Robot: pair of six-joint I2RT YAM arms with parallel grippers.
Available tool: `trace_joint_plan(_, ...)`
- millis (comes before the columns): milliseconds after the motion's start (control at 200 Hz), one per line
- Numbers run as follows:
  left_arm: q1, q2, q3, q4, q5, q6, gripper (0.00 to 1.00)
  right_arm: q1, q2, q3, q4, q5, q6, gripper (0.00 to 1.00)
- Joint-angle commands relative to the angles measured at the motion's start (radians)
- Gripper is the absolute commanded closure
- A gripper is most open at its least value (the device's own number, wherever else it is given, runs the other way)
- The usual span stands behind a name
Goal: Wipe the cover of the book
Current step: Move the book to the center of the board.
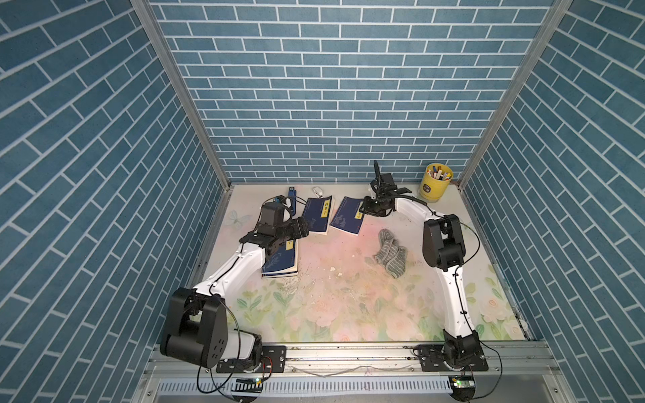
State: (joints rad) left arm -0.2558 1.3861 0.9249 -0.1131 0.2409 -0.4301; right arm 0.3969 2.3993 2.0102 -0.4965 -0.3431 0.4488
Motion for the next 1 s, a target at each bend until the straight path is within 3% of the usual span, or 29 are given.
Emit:
trace_joint_plan(0, -0.003, 0.011, -0.008, 0.006, 0.008, 0.017, 0.23, -0.003, 0.038, 0.033, -0.033, -0.031, 0.023, 0.73)
trace_joint_plan(260, -0.004, 0.008, -0.005, -0.003, 0.009, 0.024, 0.23, -0.003, 0.075, 0.07, -0.035, -0.056, 0.055, 0.91)
trace_joint_plan(370, -0.004, 0.003, -0.006, -0.005, 0.01, 0.026, 0.23, -0.002, 0.075, 0.066, -0.024, -0.065, 0.066, 0.89)
trace_joint_plan(600, -0.003, 0.006, -0.006, -0.005, 0.012, 0.027, 0.23, -0.003, 0.06, 0.04, 0.008, -0.08, 0.077, 0.74)
trace_joint_plan(800, -0.003, 0.017, -0.003, -0.002, 0.015, 0.026, 0.23, -0.003, 0.057, 0.037, 0.022, -0.091, 0.077, 0.75)
trace_joint_plan(995, -0.004, 0.021, -0.003, 0.0, 0.016, 0.027, 0.23, -0.001, 0.07, 0.053, 0.017, -0.107, 0.08, 0.85)
